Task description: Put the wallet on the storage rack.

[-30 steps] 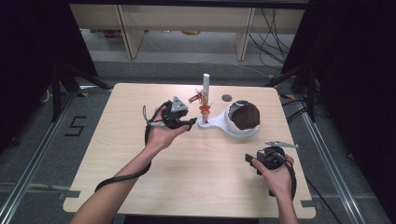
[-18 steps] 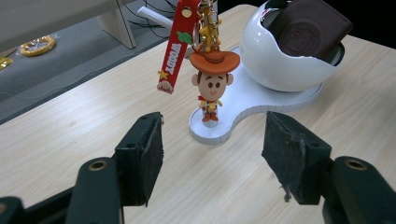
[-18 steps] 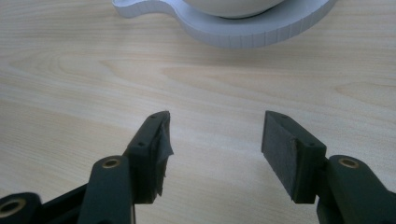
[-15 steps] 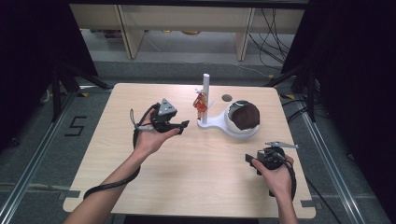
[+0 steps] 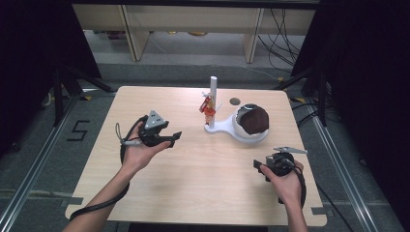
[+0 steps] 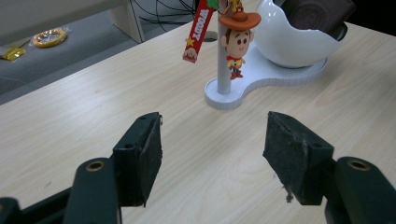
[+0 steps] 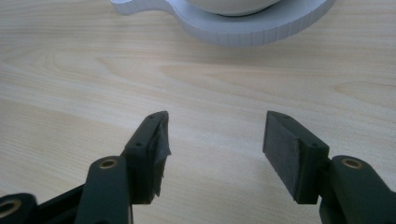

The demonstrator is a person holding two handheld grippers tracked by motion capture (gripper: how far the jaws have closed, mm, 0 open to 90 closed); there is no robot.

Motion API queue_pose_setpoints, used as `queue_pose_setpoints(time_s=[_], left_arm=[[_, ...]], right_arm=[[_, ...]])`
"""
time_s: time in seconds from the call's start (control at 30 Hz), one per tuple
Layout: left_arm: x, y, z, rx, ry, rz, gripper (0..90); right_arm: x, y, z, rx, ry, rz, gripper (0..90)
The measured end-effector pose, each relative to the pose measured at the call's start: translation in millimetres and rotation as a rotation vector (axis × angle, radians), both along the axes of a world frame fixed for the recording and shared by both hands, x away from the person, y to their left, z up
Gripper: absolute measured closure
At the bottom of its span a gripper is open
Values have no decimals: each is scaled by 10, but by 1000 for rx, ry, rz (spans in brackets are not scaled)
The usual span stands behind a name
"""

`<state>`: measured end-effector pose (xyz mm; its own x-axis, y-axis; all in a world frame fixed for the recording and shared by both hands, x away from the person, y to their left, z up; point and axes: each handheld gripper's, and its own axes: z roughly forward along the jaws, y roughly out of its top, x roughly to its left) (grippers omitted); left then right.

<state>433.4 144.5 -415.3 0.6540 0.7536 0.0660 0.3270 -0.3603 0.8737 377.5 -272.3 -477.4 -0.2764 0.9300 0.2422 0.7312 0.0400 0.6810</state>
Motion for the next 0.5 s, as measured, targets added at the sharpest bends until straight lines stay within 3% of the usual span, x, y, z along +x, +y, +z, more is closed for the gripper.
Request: queue_pose_setpoints(time_s=[0.27, 0.37, 0.4, 0.43, 0.5], left_arm=[[-160, 170, -108, -13, 9, 23, 357], [-233, 252, -167, -20, 10, 30, 355], [-254, 271, -184, -19, 14, 35, 355], [-269, 293, -206, -23, 15, 34, 354], [-283, 316, -225, -20, 17, 33, 352]], right_arm=[[-2, 2, -3, -7, 2, 3, 410], [10, 5, -30, -36, -21, 6, 408], [6, 22, -21, -21, -9, -7, 408], [13, -2, -42, -43, -36, 16, 407], [8, 4, -33, -31, -26, 11, 406]])
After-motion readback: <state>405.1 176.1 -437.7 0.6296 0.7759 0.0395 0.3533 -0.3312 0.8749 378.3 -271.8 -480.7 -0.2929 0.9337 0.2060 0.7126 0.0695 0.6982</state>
